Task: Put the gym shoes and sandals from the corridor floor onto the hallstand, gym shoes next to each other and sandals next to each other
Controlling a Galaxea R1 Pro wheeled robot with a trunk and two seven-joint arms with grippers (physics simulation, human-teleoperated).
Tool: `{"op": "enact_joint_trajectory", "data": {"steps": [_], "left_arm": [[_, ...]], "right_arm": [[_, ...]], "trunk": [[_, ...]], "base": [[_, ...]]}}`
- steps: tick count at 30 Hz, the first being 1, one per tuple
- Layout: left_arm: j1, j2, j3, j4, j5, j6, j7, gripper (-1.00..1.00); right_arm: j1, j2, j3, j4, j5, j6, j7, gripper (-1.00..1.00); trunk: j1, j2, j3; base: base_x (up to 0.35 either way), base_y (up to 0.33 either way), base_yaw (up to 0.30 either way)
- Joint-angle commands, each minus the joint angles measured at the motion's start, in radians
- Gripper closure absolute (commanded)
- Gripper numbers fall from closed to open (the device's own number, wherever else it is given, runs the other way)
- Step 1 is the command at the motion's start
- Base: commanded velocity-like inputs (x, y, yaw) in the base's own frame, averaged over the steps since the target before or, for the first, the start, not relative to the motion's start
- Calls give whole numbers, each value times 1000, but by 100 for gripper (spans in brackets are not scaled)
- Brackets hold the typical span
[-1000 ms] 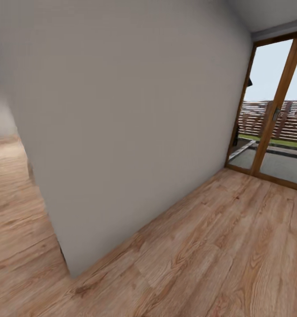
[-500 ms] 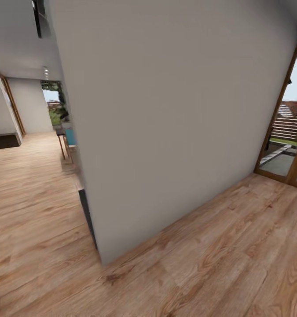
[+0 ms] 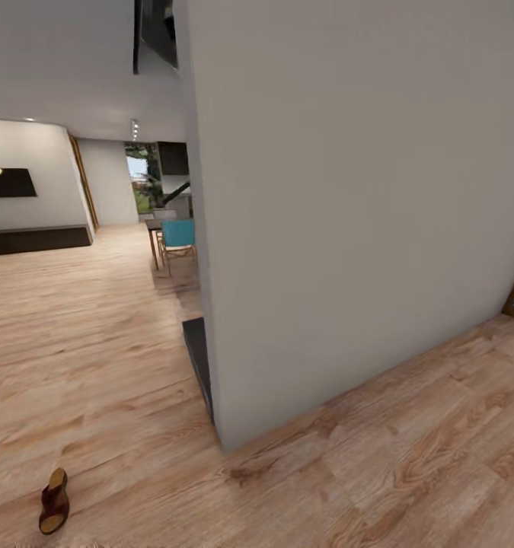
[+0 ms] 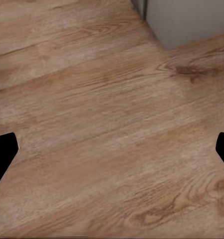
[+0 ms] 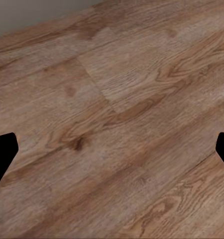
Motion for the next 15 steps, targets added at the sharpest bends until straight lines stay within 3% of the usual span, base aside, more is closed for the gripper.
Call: {"op": "enact_joint_trajectory", "data": {"steps": [1,15], "left_arm": [[-1,0,3,1,0,-3,-1,-100],[-1,0,3,1,0,-3,-1,-100]], "right_arm": [[0,0,-1,0,-1,-3,0,-100],[0,0,-1,0,-1,-3,0,-100]], "trunk": [[0,-1,-1],[0,-1,-1]], "base": [[0,46,278],[0,9,278]]}}
